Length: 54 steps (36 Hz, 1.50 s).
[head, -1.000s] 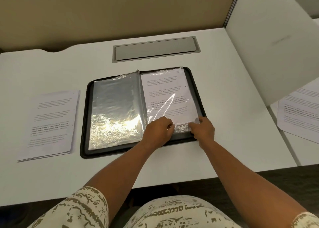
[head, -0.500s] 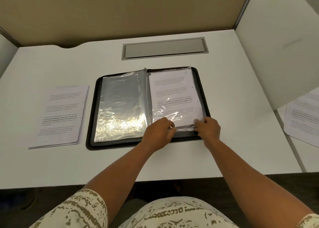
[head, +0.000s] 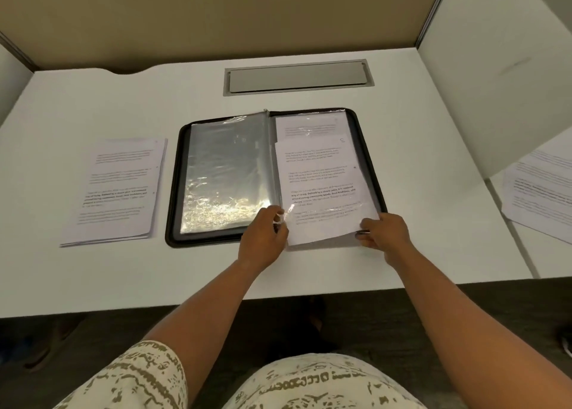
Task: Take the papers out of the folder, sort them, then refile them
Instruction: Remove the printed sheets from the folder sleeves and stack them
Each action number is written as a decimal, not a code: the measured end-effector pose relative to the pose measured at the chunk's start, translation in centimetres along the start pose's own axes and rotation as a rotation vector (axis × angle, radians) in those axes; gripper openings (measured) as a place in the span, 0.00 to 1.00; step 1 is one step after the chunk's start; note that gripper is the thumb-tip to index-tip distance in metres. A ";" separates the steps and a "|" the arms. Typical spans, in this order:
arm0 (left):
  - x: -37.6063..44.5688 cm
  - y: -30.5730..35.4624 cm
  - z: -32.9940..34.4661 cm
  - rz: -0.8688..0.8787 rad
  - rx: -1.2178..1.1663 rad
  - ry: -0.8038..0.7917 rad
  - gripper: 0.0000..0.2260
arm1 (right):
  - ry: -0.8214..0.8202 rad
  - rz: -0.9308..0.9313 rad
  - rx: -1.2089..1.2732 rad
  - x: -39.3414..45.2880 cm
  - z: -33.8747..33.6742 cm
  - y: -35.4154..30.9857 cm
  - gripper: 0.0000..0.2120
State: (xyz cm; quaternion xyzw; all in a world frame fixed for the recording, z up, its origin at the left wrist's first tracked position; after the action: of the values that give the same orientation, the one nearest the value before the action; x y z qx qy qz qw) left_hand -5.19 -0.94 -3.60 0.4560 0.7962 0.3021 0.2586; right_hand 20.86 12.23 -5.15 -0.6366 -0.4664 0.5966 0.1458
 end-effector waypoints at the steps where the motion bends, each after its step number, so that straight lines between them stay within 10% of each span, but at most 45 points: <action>1: -0.6 -0.4 -0.1 -0.013 0.001 0.002 0.09 | -0.021 0.027 0.029 -0.6 0.1 0.5 0.04; 24: -9.4 -3.8 3.2 -0.530 -0.632 -0.160 0.23 | -0.263 0.252 0.147 -13.5 -0.1 9.2 0.21; 30: -11.5 -2.9 4.5 -0.503 -0.589 -0.372 0.03 | -0.271 0.304 0.039 -14.1 -1.7 10.5 0.20; 44: -17.2 -2.4 7.3 -0.542 -0.655 -0.729 0.12 | -0.205 0.120 -0.253 -11.3 -3.3 8.1 0.06; 54: -17.0 -0.6 7.3 -0.552 -0.792 -0.625 0.14 | -0.313 0.003 -0.108 -11.1 -4.5 4.9 0.08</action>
State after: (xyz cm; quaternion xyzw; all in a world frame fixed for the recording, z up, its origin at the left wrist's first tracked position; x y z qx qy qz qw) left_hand 7.11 -14.37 -6.71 0.1673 0.5976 0.3496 0.7019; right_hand 28.60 2.78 -0.76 -0.5436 -0.5139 0.6627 0.0360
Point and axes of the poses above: each hand's wrist, its own x-axis towards the middle knuckle, its own z-axis out of the palm, y = z × x, the point moved 10 cm from there along x, towards the middle knuckle, and after that the axes turned 3 degrees about -y, right-handed, at the moved point
